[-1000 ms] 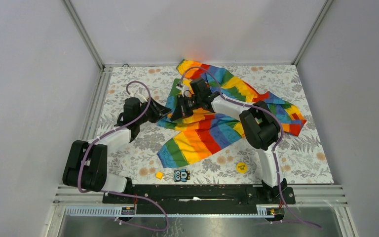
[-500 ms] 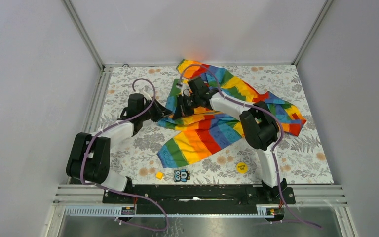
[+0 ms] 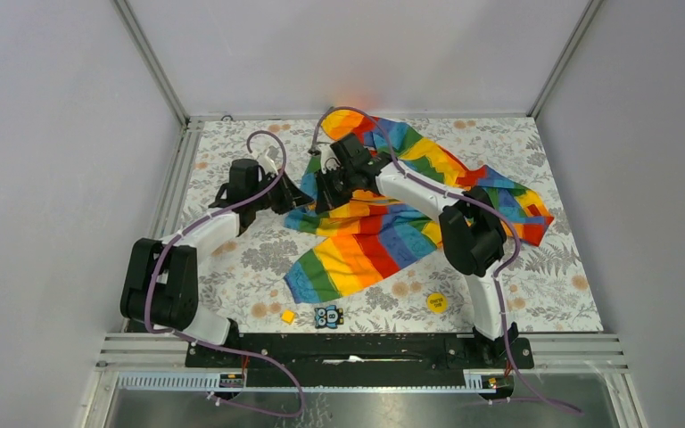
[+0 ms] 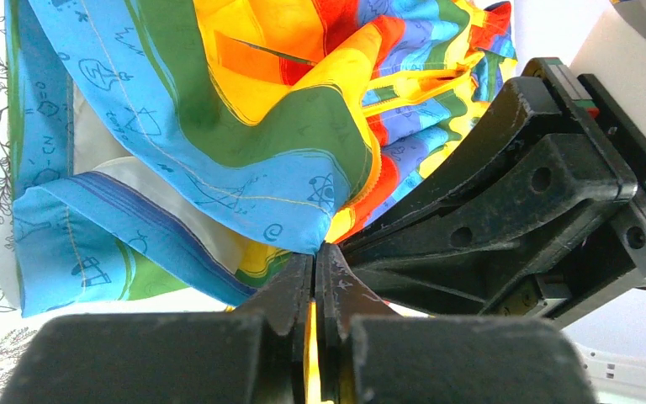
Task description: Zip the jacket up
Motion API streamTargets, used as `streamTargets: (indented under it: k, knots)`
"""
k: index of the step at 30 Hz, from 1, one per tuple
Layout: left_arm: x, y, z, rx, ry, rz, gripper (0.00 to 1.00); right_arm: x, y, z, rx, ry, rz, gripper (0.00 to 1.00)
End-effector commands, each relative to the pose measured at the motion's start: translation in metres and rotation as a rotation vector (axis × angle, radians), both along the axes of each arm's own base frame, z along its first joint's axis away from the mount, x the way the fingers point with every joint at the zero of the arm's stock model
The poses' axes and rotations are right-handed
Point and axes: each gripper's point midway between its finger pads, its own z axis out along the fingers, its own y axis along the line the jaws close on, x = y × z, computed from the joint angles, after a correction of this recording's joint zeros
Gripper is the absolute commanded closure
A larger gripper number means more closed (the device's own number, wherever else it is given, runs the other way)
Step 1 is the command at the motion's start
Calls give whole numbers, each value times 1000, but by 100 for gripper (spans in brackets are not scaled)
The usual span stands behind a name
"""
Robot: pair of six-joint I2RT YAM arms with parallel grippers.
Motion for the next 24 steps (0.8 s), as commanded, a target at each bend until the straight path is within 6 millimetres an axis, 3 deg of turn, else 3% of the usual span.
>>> streamTargets:
  k: [1, 4, 5, 9, 13, 15, 17, 20, 24]
  knots:
    - [10, 9, 26, -21, -98, -4, 100, 7, -10, 1, 15, 1, 7, 100]
    - [5, 4, 21, -69, -58, -14, 100, -3, 7, 13, 139, 71, 49, 100]
    - [3, 3, 18, -86, -45, -16, 95, -6, 11, 16, 173, 89, 59, 100]
    - [-4, 0, 10, -152, 5, 13, 61, -16, 16, 17, 231, 128, 84, 100]
    - [-10, 9, 8, -155, 16, 65, 45, -17, 12, 18, 248, 114, 92, 100]
    - [-12, 19, 9, -172, 28, 101, 26, -18, 10, 18, 268, 118, 89, 100]
    - [-15, 27, 11, -191, 35, 132, 25, -20, 9, 19, 286, 123, 91, 100]
    - [-17, 36, 14, -244, 59, 178, 33, -21, 9, 17, 290, 134, 93, 100]
    - [-15, 33, 31, -337, 36, 169, 42, -20, 10, 18, 295, 131, 92, 100]
